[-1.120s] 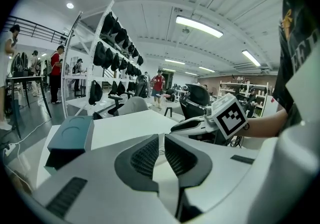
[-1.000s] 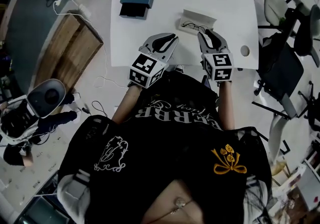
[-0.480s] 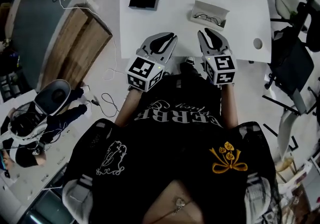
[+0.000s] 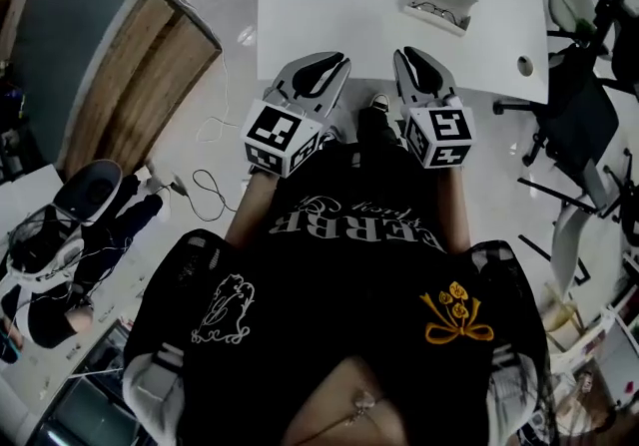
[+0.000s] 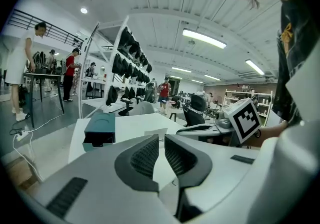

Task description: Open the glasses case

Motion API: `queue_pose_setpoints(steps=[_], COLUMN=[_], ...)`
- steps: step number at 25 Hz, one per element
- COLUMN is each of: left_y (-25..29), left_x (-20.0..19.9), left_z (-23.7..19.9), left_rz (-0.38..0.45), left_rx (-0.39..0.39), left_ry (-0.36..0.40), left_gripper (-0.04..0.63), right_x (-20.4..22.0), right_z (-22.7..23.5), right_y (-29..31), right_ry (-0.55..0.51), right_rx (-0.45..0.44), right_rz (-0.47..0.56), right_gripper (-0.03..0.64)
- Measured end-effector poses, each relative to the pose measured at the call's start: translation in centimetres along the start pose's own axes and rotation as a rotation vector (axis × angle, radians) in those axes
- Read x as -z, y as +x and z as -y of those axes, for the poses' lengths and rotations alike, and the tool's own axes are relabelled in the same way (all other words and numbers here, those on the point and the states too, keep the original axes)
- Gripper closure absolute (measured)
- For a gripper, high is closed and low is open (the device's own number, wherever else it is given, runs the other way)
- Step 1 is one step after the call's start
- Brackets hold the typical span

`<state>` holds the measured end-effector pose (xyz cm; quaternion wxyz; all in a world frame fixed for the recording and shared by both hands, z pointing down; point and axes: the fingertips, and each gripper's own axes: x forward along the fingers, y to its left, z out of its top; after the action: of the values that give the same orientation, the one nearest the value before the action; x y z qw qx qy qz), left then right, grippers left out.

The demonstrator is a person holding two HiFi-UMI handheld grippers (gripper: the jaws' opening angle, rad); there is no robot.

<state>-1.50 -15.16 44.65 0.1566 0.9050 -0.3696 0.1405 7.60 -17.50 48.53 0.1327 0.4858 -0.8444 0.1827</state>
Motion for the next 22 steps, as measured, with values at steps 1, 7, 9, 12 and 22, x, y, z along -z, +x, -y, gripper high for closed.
queue_pose_setpoints(steps=[1, 7, 9, 12, 22], left_y=[-1.1, -6.3, -7.8, -9.7, -14.4], left_x=[0.1, 0.8, 1.3, 2.2, 4.8], left_z=[0.0, 1.1, 1.5, 2.2, 3.8], left_rz=[0.011, 0.065, 0.076, 0.085, 0.127], left_rx=[-0.004, -0.002, 0.006, 0.023, 0.051], left_ry=[-0.003, -0.004, 0.001, 0.006, 0.026], left_gripper=[0.555, 0.555, 0.555, 0.555, 0.555], right_x=[0.0, -0.3, -0.3, 0.1, 1.5], right_z=[-1.0, -6.5, -8.2, -10.6, -17.1], right_y=[-0.4, -3.2, -3.9, -5.0, -7.9], right_ry=[0.001, 0.003, 0.006, 0.014, -0.039], right_rx=[0.003, -0.005, -0.003, -0.003, -0.023], right_rz=[0.009, 0.053, 0.07, 0.087, 0.112], right_gripper=[0.556, 0.572, 0.586, 0.596, 0.601])
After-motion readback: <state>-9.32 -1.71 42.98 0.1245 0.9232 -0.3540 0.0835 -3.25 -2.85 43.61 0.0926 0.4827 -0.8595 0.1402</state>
